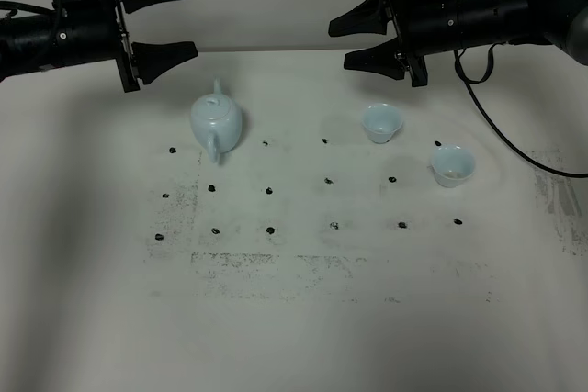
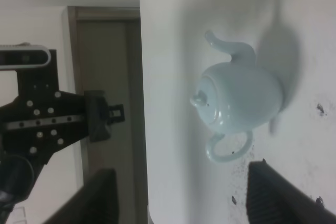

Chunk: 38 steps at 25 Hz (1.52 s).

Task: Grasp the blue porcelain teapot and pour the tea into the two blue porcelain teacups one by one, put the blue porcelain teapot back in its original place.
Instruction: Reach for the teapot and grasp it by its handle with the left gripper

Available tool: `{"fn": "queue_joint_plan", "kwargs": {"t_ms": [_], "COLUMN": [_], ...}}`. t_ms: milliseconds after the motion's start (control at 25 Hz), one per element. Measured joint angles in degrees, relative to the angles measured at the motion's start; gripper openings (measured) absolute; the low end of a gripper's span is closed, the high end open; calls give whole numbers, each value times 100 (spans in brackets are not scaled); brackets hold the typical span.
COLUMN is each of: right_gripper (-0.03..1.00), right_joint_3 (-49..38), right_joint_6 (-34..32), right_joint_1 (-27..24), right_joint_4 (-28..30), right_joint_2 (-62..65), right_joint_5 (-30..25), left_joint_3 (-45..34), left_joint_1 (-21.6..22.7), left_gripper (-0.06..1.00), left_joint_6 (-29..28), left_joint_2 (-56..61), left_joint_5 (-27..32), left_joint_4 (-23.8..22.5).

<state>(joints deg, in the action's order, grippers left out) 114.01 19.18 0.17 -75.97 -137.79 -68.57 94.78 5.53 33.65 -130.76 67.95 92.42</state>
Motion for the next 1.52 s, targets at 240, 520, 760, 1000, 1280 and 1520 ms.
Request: {"fn": "queue_joint_plan", "kwargs": {"t_ms": [240, 520, 760, 1000, 1280, 1520], "right_gripper": [55, 55, 49, 46, 46, 46], "right_joint_3": [0, 0, 0, 0, 4, 4], "right_joint_6": [83, 260, 1025, 1479, 1299, 703], "right_joint_1": [0, 0, -5, -44, -57, -38], "right_joint_4": [0, 0, 12, 363, 2539, 3804], "right_joint_2": [0, 0, 20, 698, 2419, 3859], "right_joint_5": [0, 0, -65, -65, -98, -117], "left_joint_3": [0, 0, 0, 0, 0, 0], "left_joint_1": [0, 0, 7, 7, 124, 133], "left_gripper": [76, 76, 76, 73, 69, 69], "left_joint_6": [0, 0, 76, 180, 268, 33], "left_joint_2": [0, 0, 33, 864, 2651, 4345], "left_joint_5": [0, 0, 11, 18, 37, -120], "left_joint_4": [0, 0, 0, -193, -780, -2259]}}
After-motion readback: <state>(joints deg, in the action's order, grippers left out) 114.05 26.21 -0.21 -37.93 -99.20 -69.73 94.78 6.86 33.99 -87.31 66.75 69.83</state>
